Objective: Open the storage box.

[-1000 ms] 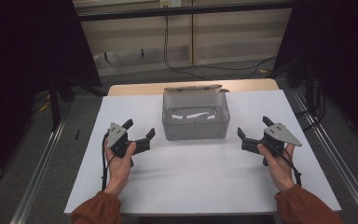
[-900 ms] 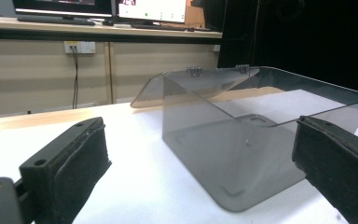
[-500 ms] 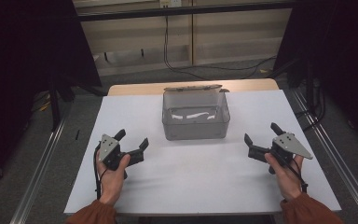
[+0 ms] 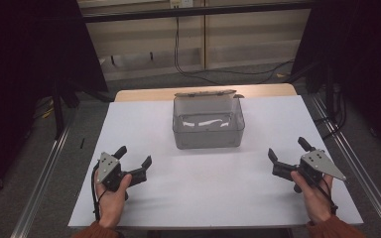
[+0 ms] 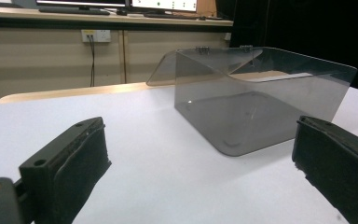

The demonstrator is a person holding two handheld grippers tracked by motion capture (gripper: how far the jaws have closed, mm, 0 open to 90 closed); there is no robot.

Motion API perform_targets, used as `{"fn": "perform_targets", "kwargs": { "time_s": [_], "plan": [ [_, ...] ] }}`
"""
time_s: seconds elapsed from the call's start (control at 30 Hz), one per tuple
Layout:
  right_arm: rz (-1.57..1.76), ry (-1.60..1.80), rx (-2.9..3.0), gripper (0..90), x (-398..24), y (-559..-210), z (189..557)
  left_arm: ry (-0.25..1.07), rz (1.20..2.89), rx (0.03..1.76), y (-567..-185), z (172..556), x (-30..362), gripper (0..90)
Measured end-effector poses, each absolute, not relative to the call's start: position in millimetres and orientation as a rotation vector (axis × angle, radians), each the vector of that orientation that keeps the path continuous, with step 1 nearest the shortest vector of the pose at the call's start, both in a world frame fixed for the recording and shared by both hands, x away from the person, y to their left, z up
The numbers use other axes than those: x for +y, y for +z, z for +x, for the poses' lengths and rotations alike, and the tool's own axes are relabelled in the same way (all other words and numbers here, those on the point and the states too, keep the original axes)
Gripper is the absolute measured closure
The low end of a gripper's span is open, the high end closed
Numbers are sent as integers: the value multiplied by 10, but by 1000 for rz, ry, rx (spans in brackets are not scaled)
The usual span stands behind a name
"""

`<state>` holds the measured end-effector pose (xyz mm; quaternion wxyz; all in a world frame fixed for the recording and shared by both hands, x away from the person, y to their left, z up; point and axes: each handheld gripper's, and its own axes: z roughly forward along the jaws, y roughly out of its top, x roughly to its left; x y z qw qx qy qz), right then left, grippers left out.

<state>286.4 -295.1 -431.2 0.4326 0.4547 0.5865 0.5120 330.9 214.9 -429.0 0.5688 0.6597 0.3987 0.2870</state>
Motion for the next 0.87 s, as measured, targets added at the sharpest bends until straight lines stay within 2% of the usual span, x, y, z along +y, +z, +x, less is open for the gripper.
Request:
{"fn": "perform_targets", "kwargs": {
  "time_s": [0.5,0.87],
  "plan": [
    [1122,1259,1506,0,-3070,-4401,2622,654,1565,964,-4354,3080,2305,32],
    [1133,1250,1502,0,-3094,-4447,2640,661,1583,952,-4361,3108,2310,30]
  ]
}}
